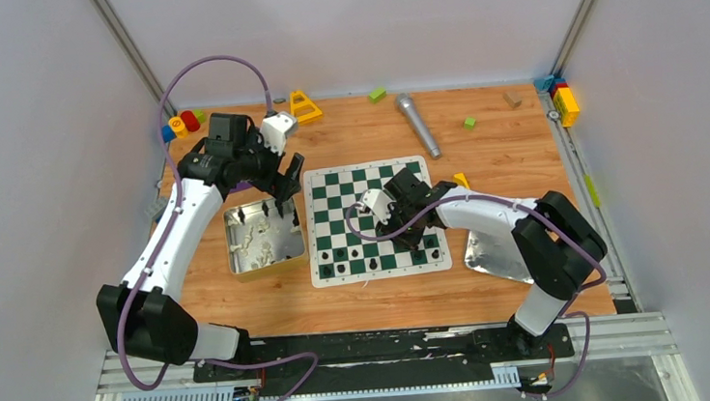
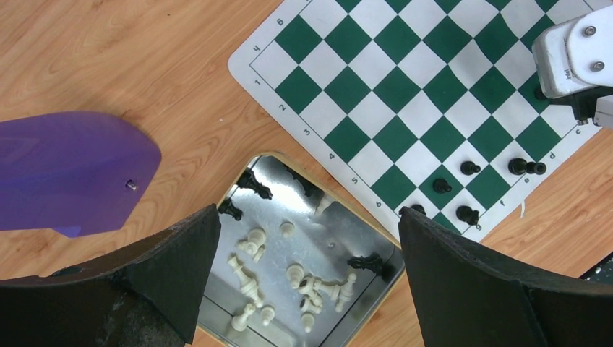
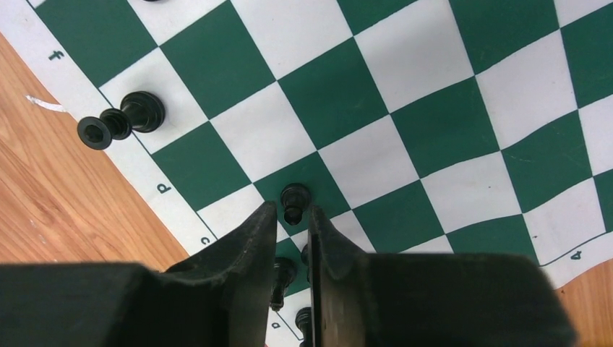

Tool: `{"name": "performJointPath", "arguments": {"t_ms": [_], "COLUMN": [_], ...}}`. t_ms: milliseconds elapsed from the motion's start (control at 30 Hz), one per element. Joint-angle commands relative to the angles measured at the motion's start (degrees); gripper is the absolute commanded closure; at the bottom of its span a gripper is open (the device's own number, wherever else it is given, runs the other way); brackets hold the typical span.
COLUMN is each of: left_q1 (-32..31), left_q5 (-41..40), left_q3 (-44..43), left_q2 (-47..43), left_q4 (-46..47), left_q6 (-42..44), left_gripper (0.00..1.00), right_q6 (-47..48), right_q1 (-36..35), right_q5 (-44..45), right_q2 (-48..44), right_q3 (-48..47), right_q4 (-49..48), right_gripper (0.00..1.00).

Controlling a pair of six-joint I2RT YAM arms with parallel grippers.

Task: Set up the chess pieces on the board
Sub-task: Place the chess piece on the chessboard.

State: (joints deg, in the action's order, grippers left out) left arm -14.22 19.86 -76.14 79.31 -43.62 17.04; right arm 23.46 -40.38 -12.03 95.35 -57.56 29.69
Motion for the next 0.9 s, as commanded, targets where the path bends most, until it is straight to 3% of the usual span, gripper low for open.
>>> {"name": "performJointPath", "arguments": {"t_ms": [0,200,300,600,867], "left_q1": [0.33,0.44,1.21,7.17,8.61], "left_q5": [-1.31,-7.28,-9.18,-13.99,-11.09], "left_q3": [-0.67,1.83,3.98,8.07,13.55], "left_q2": [-2.16,-2.14,-2.10,-0.76,0.56], "left_q4": [0.93,-0.30,-0.90,-2.03,2.52], "left_q6": [0.94,4.40,6.28,3.75,2.38], "left_gripper": [0.00,0.00,0.00,0.00,0.14], "right_q6": [-0.35,-0.42,-0.18,-1.74,-2.98], "right_q1": [-0.38,0.06,1.06,6.17,10.18], "right_q5": [0.52,-0.37,-2.62,-10.16,-13.53], "right_q2": [0.02,-3.19,-5.26,-9.40,-9.19], "right_q3": [0.10,-2.16,-4.56,-8.36,-6.84], "right_q4": [-0.73,-0.07,1.09,2.10,-0.06], "right_gripper": [0.70,0.41,0.32,0.31,0.33]}}
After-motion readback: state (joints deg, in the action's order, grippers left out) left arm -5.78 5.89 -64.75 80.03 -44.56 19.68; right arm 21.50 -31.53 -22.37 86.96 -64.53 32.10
